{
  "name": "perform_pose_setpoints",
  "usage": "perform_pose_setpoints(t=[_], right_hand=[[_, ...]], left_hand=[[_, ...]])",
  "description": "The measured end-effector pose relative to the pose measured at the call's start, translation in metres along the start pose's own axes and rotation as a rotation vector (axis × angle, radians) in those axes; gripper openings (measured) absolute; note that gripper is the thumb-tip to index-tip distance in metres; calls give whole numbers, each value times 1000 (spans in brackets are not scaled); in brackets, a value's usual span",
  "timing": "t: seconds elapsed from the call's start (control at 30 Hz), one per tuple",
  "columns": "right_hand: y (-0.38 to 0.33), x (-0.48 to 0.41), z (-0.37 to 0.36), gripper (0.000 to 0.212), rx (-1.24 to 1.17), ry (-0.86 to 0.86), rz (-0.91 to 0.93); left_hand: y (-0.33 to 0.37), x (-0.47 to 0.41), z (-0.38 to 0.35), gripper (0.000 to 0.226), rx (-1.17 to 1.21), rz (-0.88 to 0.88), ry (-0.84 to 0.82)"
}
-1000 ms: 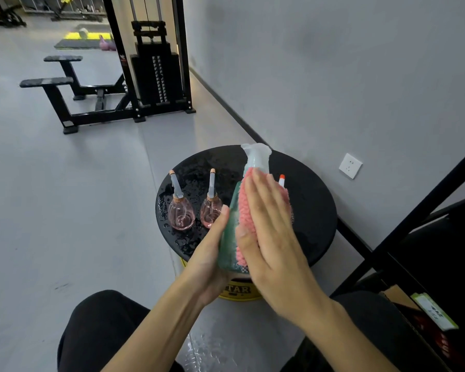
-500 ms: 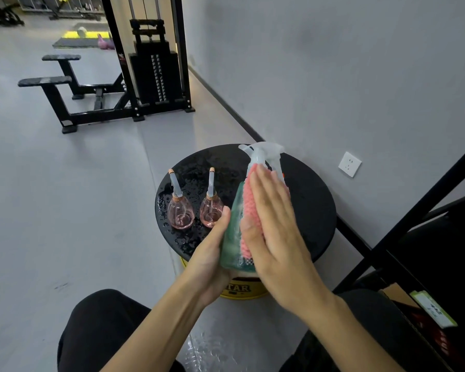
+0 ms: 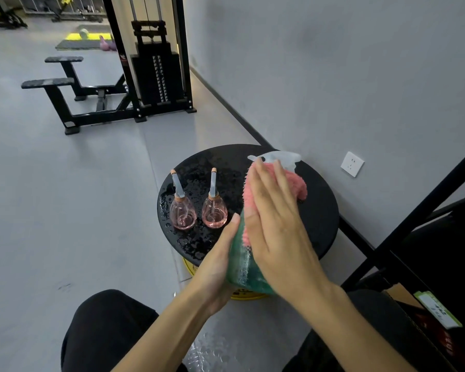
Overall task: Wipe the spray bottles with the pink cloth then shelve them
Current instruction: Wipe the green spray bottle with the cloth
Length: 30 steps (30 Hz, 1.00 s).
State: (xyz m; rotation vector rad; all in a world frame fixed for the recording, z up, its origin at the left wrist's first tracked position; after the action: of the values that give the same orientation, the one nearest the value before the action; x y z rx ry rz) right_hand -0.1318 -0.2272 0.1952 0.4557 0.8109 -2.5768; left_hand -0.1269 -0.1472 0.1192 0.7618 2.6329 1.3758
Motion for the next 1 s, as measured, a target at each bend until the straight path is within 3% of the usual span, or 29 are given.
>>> perform_pose_setpoints(t=[0.17,0.37,0.53,0.67,1.0], right_hand=[[6,-18,13,49,-11,61,14],[0,-35,57,41,-28,362,124],[8,-43,31,46,45,6,74],[15,-31,13,65,126,-262,61],[27,-38,22,74,79,-348,-82]], left_hand=[[-6,-1,-3,47,107,-3,-5],[-10,-2,3,50,91,25,31],[-13,-4,2,50,103,18,11],[-14,-3,5,53,91,9,-15],[-10,2,1,62,3,20,-42]])
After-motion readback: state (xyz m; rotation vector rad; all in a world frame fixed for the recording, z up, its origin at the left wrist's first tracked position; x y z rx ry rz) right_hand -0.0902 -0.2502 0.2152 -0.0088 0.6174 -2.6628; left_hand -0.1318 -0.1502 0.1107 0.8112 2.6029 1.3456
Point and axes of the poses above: each hand's wrist, its own x-axis away from the middle knuckle, its own z-axis out of the back of the hand, y = z × x, the point moved 5 cm from there along -x, towards the middle knuckle, and after that the axes turned 7 degrees about -y, right-handed, at the moved point
